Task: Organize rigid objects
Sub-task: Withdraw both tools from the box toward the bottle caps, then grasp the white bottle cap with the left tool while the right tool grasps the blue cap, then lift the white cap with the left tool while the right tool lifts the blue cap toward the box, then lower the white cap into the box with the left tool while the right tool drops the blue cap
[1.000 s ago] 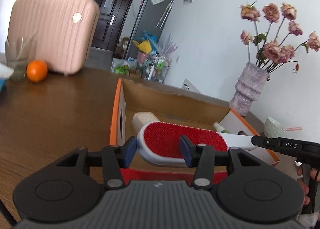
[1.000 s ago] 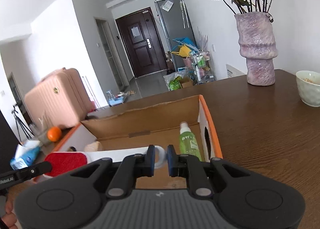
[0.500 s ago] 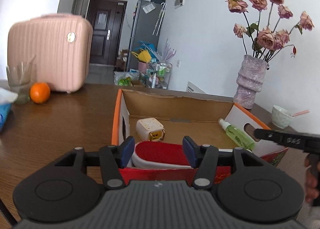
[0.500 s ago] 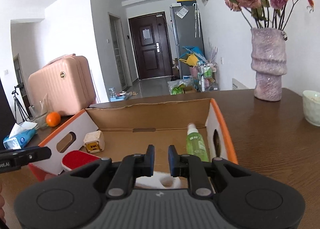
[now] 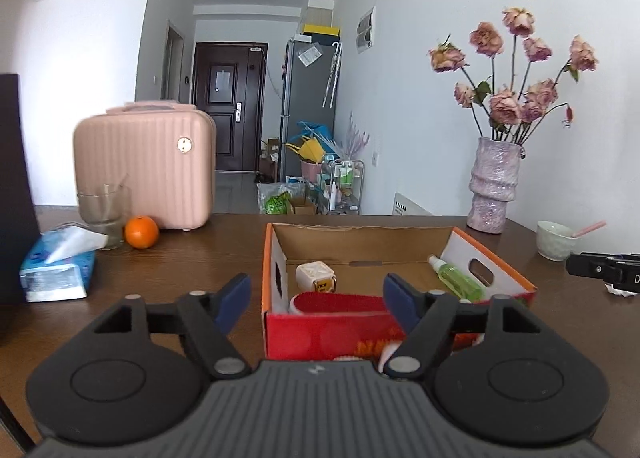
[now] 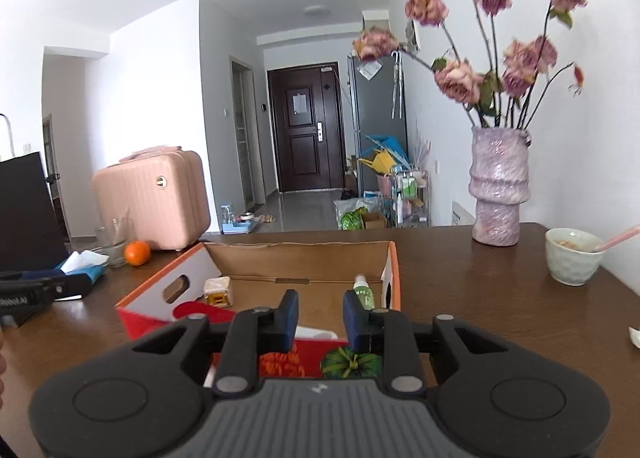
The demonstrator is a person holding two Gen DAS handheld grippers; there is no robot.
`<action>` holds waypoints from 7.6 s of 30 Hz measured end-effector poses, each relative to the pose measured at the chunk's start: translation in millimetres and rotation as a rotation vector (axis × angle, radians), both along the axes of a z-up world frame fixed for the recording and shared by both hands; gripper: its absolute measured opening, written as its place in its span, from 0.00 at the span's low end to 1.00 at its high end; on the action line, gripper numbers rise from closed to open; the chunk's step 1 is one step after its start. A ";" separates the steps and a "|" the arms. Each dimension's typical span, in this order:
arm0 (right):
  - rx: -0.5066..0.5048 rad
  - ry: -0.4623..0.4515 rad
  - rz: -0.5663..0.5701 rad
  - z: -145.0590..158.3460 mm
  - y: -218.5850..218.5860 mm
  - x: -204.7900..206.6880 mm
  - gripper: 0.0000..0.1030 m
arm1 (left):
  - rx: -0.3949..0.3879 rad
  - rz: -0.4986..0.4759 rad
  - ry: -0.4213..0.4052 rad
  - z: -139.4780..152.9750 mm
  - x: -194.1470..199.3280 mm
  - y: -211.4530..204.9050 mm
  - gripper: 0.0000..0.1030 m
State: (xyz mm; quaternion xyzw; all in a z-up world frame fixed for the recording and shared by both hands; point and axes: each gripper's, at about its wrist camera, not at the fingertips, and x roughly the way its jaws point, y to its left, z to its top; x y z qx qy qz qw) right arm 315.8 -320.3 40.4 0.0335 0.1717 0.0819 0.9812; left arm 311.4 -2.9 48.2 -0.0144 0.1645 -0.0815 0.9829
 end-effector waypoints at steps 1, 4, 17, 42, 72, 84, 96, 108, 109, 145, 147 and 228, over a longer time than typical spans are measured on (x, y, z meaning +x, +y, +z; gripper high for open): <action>0.000 -0.001 -0.002 0.3 -0.4 -10.5 0.27 | 0.003 0.005 -0.002 1.7 -11.4 0.5 0.77; -0.011 -0.004 -0.006 -0.2 -0.5 -45.6 0.31 | 0.010 0.007 -0.011 4.9 -47.3 3.2 0.84; 0.014 -0.001 0.035 -35.9 -3.2 -193.3 0.39 | 0.038 0.012 -0.036 -14.0 -191.7 13.3 1.00; -0.004 0.018 0.045 -76.7 14.3 -260.7 0.51 | 0.147 -0.040 -0.036 -58.9 -258.8 -14.9 1.00; 0.112 0.146 -0.070 -100.7 -3.0 -124.6 0.58 | 0.150 0.031 0.195 -81.7 -92.9 -20.5 1.00; -0.010 0.207 -0.089 -91.0 -11.7 -36.5 0.59 | 0.146 0.137 0.242 -81.2 -3.7 7.8 1.00; -0.056 0.302 -0.060 -100.3 -14.8 57.0 0.59 | 0.100 0.041 0.322 -92.2 56.9 6.4 0.80; -0.070 0.313 -0.032 -102.8 -12.6 83.4 0.58 | 0.083 0.001 0.334 -95.3 88.5 -3.0 0.56; -0.072 0.313 -0.032 -102.8 -12.9 84.0 0.58 | 0.080 -0.001 0.343 -96.0 90.2 -2.8 0.51; 0.012 0.127 -0.021 -35.1 -16.0 -159.0 0.51 | 0.053 0.030 0.187 -34.0 -133.2 -0.4 0.40; 0.009 0.110 -0.014 -29.9 -15.5 -168.9 0.51 | 0.042 0.030 0.178 -30.0 -142.8 1.0 0.40; -0.043 0.363 0.091 -46.7 34.0 317.9 0.74 | 0.087 -0.089 0.453 -53.1 318.8 -56.6 0.53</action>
